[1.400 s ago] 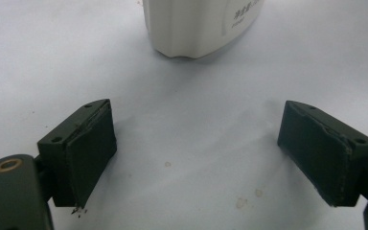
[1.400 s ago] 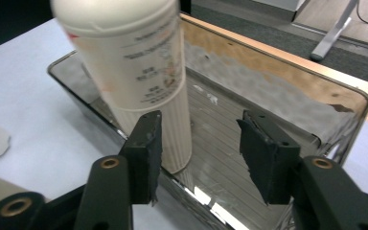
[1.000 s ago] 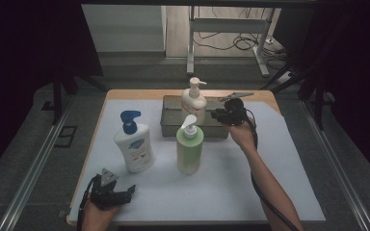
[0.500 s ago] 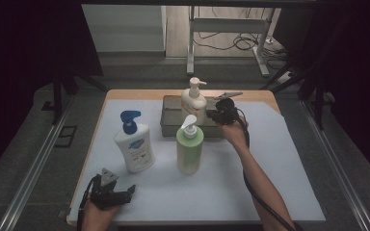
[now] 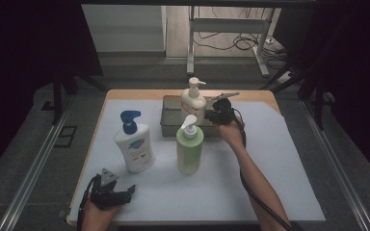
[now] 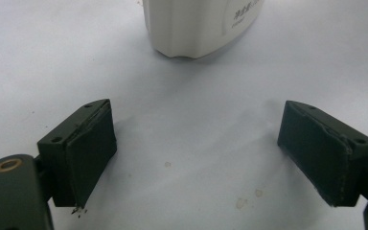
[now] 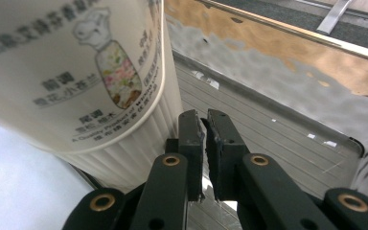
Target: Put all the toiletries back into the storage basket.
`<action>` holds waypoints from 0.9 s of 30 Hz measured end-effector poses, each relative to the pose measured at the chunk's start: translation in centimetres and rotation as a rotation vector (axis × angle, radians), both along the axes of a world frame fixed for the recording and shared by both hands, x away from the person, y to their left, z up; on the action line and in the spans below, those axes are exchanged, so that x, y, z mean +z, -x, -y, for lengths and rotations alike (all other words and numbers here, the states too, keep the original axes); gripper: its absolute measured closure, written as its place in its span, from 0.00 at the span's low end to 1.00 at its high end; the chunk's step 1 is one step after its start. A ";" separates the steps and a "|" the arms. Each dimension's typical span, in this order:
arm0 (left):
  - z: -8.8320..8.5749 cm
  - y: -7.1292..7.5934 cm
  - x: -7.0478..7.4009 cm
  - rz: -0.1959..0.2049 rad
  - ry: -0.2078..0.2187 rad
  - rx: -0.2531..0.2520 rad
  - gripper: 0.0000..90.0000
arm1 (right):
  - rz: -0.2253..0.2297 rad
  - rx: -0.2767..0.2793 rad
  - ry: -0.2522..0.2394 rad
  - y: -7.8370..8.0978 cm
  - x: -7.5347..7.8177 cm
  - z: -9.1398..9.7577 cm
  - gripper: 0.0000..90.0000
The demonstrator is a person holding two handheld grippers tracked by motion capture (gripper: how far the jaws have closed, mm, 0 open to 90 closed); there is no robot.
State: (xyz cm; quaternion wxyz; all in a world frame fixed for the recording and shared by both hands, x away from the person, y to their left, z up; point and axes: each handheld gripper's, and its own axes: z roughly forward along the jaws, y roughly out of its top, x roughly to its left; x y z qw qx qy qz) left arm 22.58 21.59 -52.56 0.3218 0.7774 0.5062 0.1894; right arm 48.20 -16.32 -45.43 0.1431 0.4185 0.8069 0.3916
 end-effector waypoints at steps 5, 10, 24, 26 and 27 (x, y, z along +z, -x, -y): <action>0.0 0.0 0.0 0.000 0.000 0.000 0.14 | -0.006 0.016 0.000 0.0 0.0 -0.6 0.94; 0.0 0.0 0.0 0.000 0.000 0.000 0.14 | -0.007 0.034 -0.010 0.0 0.0 -1.3 0.93; 0.0 0.0 0.0 0.000 0.000 0.000 0.14 | -0.025 0.063 -0.018 -0.6 -0.1 -2.2 0.93; 0.0 0.0 0.0 0.000 0.000 0.000 0.14 | -0.030 0.066 -0.025 -0.6 -0.2 -2.4 0.93; 0.0 0.0 0.0 0.000 0.000 0.000 0.14 | -0.032 0.069 -0.025 -0.6 -0.2 -2.5 0.93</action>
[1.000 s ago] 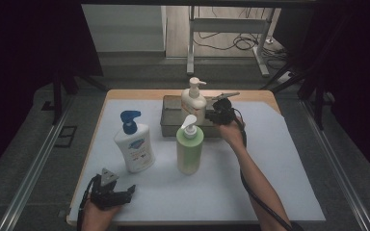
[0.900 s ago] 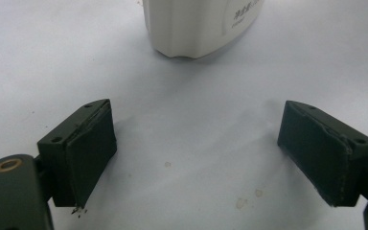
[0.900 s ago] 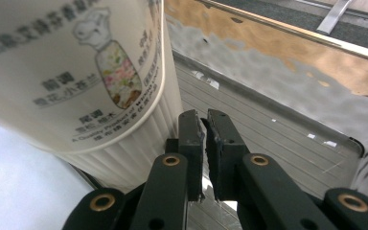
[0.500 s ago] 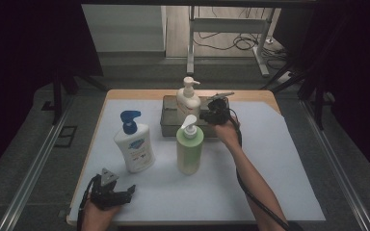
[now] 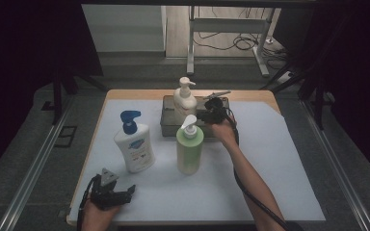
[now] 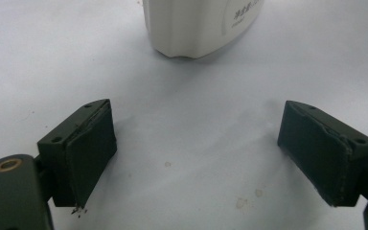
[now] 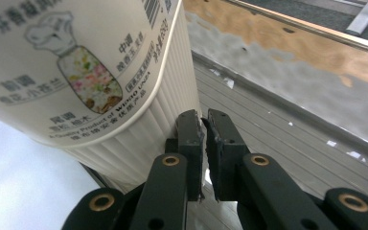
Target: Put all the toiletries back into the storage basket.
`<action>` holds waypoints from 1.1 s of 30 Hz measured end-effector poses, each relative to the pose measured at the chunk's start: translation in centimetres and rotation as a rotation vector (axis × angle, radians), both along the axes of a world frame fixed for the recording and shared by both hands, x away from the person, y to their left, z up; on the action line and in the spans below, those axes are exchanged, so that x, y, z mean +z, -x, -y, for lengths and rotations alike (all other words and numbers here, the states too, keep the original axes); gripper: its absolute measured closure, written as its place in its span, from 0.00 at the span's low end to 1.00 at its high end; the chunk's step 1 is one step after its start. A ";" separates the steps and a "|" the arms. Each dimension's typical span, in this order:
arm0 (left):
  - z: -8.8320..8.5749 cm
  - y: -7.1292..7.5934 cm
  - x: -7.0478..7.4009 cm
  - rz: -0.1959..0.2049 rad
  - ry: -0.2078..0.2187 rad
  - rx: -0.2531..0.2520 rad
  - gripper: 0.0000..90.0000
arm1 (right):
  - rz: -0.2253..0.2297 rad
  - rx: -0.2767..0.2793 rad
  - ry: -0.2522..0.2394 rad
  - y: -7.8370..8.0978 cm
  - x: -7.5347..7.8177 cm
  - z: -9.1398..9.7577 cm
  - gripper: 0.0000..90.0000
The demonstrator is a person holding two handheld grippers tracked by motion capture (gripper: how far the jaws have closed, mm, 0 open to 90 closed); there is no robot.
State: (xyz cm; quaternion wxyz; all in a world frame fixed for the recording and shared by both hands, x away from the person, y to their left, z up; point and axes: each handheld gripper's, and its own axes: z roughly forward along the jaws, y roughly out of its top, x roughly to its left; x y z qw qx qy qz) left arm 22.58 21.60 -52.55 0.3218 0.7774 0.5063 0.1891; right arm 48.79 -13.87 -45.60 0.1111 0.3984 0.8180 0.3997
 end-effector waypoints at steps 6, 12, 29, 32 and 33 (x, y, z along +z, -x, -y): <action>0.0 0.0 0.0 0.000 0.000 0.000 0.14 | -0.018 0.016 -0.008 -0.3 0.0 -0.2 0.93; 0.0 0.0 0.0 0.000 0.001 0.000 0.14 | -0.024 0.028 -0.004 -0.2 -0.1 -0.9 0.93; 0.0 0.0 0.0 -0.001 0.001 0.000 0.14 | -0.030 0.059 0.004 -0.2 -0.4 -2.4 0.93; 0.0 0.0 0.0 -0.001 0.001 0.000 0.14 | -0.031 0.066 0.003 -0.2 -0.4 -2.7 0.93; 0.0 0.0 0.0 -0.001 0.002 0.000 0.14 | -0.030 0.069 0.006 -0.2 -0.5 -2.9 0.93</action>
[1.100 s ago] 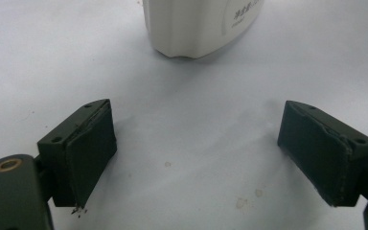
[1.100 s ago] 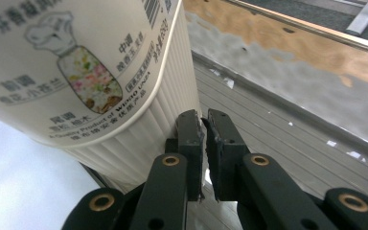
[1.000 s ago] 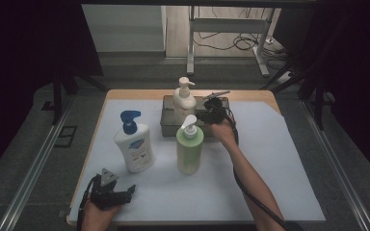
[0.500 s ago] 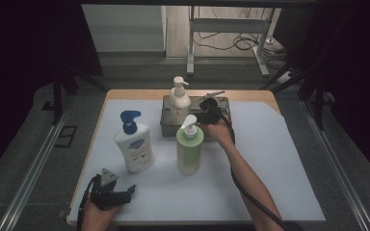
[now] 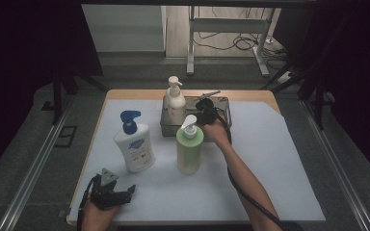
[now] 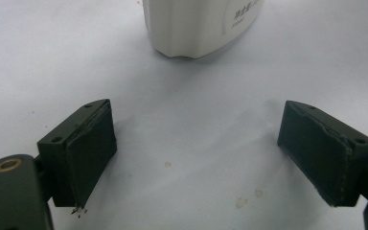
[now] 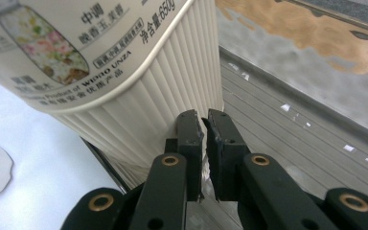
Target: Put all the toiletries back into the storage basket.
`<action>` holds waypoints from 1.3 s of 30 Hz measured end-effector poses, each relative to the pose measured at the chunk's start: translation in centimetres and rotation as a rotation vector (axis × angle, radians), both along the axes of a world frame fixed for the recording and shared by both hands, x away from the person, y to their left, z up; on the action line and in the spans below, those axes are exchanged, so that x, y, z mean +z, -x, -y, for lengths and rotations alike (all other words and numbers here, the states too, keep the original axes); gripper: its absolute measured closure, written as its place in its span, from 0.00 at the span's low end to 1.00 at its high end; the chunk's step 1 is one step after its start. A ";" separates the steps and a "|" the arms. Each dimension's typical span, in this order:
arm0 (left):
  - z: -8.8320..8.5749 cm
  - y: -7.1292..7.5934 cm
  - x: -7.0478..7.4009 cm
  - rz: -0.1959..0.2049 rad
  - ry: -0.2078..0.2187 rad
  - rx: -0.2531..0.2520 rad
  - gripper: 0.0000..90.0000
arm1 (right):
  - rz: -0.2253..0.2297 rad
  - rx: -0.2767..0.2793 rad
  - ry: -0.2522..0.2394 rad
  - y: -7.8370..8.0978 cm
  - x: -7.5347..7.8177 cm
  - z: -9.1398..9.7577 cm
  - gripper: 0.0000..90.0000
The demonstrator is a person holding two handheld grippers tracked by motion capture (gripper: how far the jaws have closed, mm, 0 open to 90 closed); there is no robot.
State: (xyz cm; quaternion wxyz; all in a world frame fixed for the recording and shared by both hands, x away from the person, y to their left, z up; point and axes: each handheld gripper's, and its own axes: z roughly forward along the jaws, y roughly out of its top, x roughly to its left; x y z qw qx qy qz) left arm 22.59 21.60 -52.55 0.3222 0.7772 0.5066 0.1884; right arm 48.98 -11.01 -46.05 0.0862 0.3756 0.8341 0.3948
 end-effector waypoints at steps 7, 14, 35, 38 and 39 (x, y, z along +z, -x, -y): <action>0.0 0.0 0.0 0.000 0.000 0.000 0.14 | -0.006 0.022 0.005 0.0 -0.2 -0.9 0.92; 0.0 0.0 0.0 0.000 0.000 0.000 0.14 | -0.005 0.033 0.005 0.0 -0.3 -1.4 0.92; 0.0 0.0 0.0 -0.001 0.000 0.000 0.14 | -0.008 0.067 0.008 -0.2 -0.2 -3.0 0.95; 0.0 0.0 0.0 -0.001 0.000 0.000 0.14 | -0.006 0.067 0.005 -0.2 -0.2 -3.1 0.96; 0.0 0.0 0.0 -0.001 0.000 0.000 0.14 | -0.007 0.067 0.004 -0.2 -0.2 -3.1 0.96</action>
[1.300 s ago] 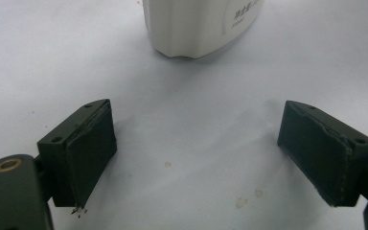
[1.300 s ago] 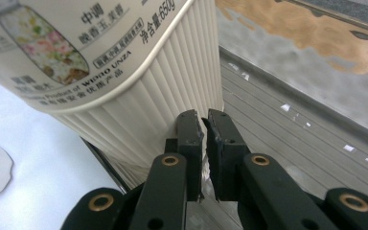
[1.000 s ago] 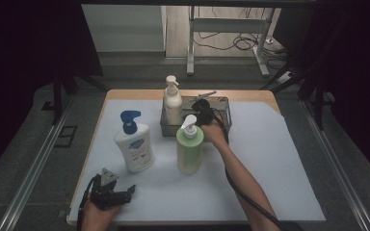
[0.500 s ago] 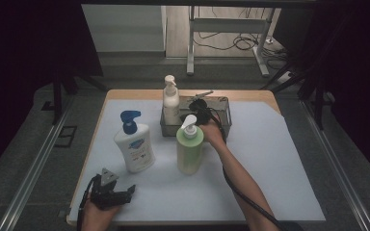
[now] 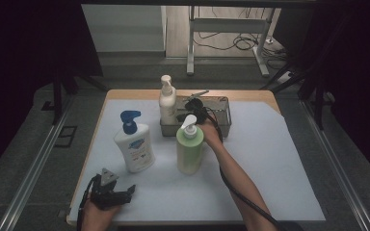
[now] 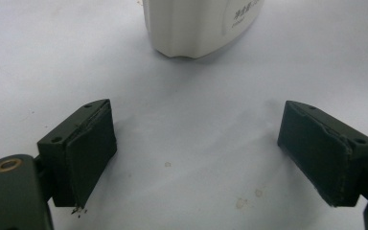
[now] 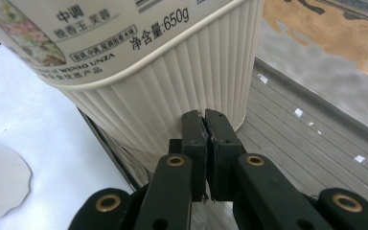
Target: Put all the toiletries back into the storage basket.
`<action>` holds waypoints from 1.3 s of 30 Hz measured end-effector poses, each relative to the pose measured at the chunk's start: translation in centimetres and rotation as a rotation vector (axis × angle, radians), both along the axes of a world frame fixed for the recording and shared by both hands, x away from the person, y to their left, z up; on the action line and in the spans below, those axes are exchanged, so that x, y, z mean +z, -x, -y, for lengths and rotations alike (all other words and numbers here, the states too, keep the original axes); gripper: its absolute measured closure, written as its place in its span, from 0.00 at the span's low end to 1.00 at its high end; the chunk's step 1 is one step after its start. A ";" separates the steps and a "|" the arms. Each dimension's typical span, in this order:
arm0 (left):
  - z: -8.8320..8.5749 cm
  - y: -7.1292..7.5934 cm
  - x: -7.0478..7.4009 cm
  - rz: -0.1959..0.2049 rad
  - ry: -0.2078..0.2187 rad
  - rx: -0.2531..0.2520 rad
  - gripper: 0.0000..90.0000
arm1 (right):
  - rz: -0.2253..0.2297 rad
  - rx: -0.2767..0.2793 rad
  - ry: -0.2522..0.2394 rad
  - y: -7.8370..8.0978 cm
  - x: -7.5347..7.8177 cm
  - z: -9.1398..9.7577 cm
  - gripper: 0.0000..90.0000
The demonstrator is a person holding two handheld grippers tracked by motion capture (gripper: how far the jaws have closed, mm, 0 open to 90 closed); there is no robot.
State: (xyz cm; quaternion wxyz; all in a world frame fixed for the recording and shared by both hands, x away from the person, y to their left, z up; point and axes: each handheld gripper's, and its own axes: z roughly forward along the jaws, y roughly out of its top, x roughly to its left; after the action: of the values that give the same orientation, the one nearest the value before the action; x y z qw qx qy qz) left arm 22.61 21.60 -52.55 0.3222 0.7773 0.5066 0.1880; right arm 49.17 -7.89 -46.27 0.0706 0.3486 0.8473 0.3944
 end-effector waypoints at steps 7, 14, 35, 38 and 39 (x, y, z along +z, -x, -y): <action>0.0 0.0 0.0 0.000 0.000 0.000 0.14 | 0.002 -0.032 0.018 -0.5 -0.2 -0.2 0.97; 0.0 0.0 0.0 0.000 0.000 0.000 0.14 | -0.009 -0.027 0.007 -0.6 -0.2 -0.3 0.99; 0.0 0.0 0.0 0.001 -0.001 0.000 0.14 | 0.061 -0.016 0.001 1.0 1.9 2.5 0.69; 0.0 0.0 0.0 0.001 -0.001 0.000 0.14 | 0.071 -0.008 0.003 1.5 2.3 3.1 0.63; 0.0 0.0 0.0 0.001 -0.001 0.000 0.14 | 0.071 -0.008 -0.001 1.7 2.4 3.3 0.60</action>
State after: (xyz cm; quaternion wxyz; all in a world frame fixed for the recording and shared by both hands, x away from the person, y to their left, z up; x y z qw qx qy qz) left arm 22.60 21.60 -52.56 0.3220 0.7774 0.5063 0.1889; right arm 47.51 -11.19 -43.91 0.1020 0.3376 0.8428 0.4066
